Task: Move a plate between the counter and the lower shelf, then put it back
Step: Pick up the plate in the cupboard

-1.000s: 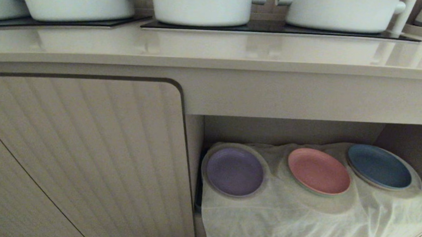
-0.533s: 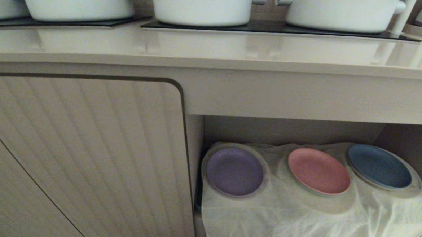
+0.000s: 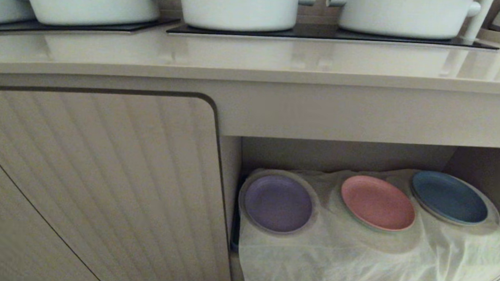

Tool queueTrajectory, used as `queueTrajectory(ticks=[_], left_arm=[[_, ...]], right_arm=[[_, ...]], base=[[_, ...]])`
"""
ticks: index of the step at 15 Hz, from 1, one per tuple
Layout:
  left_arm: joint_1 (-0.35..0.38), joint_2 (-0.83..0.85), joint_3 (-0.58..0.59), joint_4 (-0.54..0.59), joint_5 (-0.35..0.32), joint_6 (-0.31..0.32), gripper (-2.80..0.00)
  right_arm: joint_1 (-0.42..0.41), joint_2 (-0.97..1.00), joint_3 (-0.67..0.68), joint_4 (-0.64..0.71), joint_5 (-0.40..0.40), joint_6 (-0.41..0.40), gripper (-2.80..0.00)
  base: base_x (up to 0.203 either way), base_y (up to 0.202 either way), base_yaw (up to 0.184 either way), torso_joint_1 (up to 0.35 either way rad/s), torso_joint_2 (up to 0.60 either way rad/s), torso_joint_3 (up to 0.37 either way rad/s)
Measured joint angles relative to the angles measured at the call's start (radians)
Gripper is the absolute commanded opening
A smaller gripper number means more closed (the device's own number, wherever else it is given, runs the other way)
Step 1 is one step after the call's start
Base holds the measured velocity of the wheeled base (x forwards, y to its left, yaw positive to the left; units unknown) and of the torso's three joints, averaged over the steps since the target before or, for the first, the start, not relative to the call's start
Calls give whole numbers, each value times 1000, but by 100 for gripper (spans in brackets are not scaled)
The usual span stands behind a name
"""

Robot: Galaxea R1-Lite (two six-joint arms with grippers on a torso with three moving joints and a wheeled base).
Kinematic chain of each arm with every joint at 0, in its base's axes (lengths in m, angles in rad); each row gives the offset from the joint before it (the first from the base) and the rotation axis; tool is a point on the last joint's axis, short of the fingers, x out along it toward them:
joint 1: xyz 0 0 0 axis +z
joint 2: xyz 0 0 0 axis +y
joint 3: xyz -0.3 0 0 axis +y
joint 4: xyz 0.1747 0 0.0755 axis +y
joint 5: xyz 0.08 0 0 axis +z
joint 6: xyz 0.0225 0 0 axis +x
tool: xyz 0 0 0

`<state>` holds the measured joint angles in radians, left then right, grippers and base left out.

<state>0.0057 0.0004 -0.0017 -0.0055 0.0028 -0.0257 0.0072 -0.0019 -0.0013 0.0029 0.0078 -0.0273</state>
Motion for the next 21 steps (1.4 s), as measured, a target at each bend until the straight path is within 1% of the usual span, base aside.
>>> queueTrajectory(ticks=[3, 7, 9, 12, 14, 17, 18, 19, 21], left_arm=[[0, 0, 0, 0, 0, 0, -280], [0, 0, 0, 0, 0, 0, -280], [0, 0, 0, 0, 0, 0, -280], [0, 0, 0, 0, 0, 0, -280], [0, 0, 0, 0, 0, 0, -280], [0, 0, 0, 0, 0, 0, -280], [0, 0, 0, 0, 0, 0, -280], [0, 0, 0, 0, 0, 0, -280], [0, 0, 0, 0, 0, 0, -280]], right_arm=[[0, 0, 0, 0, -31, 5, -280], [0, 0, 0, -2, -34, 54, -280], [0, 0, 0, -3, -32, 58, -280], [0, 0, 0, -5, -30, 52, -280], [0, 0, 0, -8, -25, 19, -280], [0, 0, -15, -9, 22, -54, -280], [0, 0, -32, -5, 54, -57, -280], [0, 1, -51, -1, 97, -57, -280], [0, 10, -86, 1, 208, -61, -280]], base=[[0, 0, 0, 0, 0, 0], [0, 0, 0, 0, 0, 0], [0, 0, 0, 0, 0, 0], [0, 0, 0, 0, 0, 0], [0, 0, 0, 0, 0, 0], [0, 0, 0, 0, 0, 0], [0, 0, 0, 0, 0, 0], [0, 0, 0, 0, 0, 0], [0, 0, 0, 0, 0, 0]])
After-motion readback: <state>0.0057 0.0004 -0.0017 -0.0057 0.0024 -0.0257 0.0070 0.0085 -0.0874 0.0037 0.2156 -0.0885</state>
